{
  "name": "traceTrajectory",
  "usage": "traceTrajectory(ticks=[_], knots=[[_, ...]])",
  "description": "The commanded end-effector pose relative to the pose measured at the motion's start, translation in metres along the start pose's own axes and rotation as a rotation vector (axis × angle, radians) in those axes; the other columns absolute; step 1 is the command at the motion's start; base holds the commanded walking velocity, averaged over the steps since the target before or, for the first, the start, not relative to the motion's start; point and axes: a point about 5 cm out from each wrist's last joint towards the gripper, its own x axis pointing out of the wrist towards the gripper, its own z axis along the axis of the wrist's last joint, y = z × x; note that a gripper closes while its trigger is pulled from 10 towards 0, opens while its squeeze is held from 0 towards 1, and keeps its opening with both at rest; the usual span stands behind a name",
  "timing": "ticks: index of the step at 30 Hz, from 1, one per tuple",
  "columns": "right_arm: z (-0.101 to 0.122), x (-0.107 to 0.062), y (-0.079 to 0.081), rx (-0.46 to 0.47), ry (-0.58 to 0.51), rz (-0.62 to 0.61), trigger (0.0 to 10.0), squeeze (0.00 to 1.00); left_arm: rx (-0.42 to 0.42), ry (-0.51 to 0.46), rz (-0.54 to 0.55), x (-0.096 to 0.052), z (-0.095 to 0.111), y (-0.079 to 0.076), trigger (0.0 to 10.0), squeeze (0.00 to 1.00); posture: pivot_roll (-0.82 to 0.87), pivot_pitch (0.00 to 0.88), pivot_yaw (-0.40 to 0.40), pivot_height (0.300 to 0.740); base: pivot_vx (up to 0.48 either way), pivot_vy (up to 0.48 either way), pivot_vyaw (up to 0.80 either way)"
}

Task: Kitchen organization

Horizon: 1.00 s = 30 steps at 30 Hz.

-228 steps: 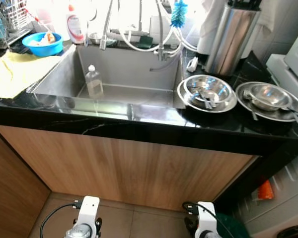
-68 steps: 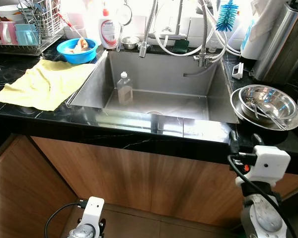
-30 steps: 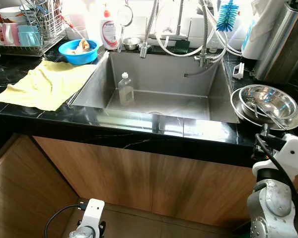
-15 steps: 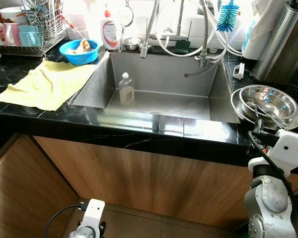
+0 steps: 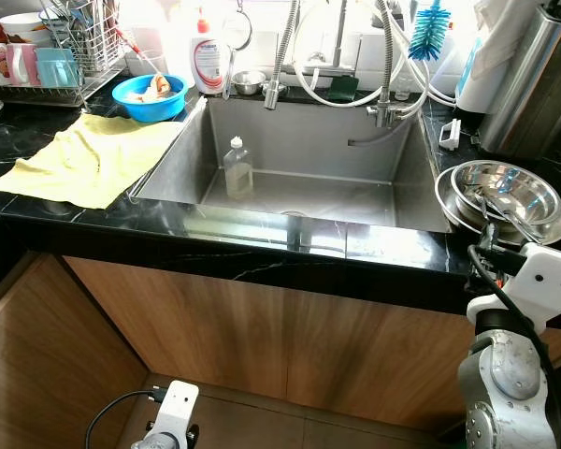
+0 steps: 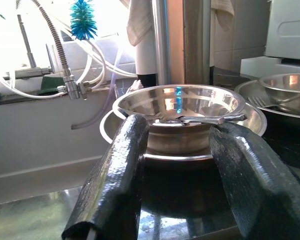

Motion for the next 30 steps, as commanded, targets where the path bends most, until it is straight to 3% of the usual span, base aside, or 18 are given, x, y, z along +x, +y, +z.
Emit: traceTrajectory(ticks=[1,10,30], knots=[[0.0006,0.0005,-0.0009,-0.007,0.004,-0.009,10.0,0.00,0.004,0.033,-0.003,-0.0012,-0.0079,0.0025,10.0,0.00,-0.15,0.000,0.008,0.740,0.000,0.000,0.00],[-0.0061,-0.0015,-0.0027,-0.005,0.047,-0.044,10.0,0.00,0.013,0.036,-0.007,-0.0010,-0.0076,0.0018,10.0,0.00,-0.15,0.000,0.013,0.740,0.000,0.000,0.00],[0.0021,0.0031,-0.0073,0.000,0.014,-0.087,10.0,0.00,0.019,0.035,-0.007,-0.0008,-0.0064,0.0012,10.0,0.00,-0.15,0.000,0.016,0.740,0.000,0.000,0.00]])
